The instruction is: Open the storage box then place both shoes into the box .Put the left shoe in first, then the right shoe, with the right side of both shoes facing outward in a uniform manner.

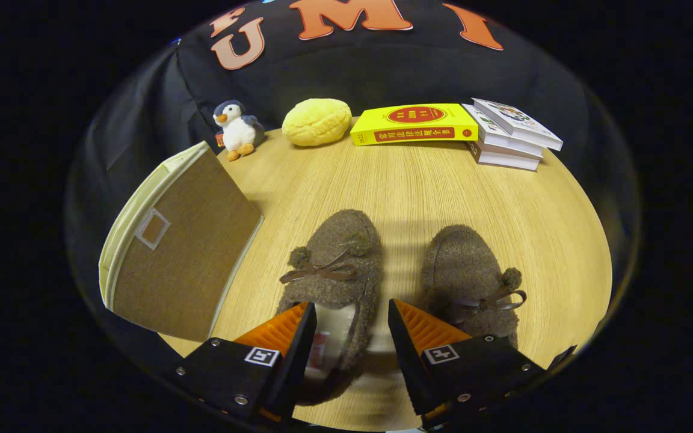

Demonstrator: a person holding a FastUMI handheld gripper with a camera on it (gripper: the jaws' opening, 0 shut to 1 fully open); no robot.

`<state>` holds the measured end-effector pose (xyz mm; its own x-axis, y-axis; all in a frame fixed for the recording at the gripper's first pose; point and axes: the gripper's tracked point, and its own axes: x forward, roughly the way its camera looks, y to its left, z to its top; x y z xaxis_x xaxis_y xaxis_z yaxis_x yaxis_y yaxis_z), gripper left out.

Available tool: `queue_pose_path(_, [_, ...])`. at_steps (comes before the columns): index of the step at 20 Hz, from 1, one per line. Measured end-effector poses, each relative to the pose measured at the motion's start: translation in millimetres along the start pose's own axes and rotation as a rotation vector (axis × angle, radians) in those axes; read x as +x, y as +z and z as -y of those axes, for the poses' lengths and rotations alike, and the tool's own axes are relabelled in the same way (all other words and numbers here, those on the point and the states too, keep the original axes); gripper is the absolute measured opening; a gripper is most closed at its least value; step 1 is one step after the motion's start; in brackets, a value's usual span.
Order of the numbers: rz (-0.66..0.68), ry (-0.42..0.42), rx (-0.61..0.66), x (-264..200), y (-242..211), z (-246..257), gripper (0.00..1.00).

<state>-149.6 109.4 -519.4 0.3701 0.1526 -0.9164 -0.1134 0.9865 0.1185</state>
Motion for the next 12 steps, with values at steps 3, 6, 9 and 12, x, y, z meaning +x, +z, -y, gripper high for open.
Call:
queue_pose_path(3, [0.032, -0.032, -0.007, 15.4, 8.6, 3.8, 0.52])
queue_pose_path(6, [0.013, -0.048, -0.001, 25.0, 6.8, 2.2, 0.36])
queue_pose_path(9, [-0.001, -0.057, 0.053, 24.3, 8.2, 4.5, 0.2])
queue_pose_path(12, [-0.018, -0.091, 0.112, 16.1, 8.3, 11.3, 0.06])
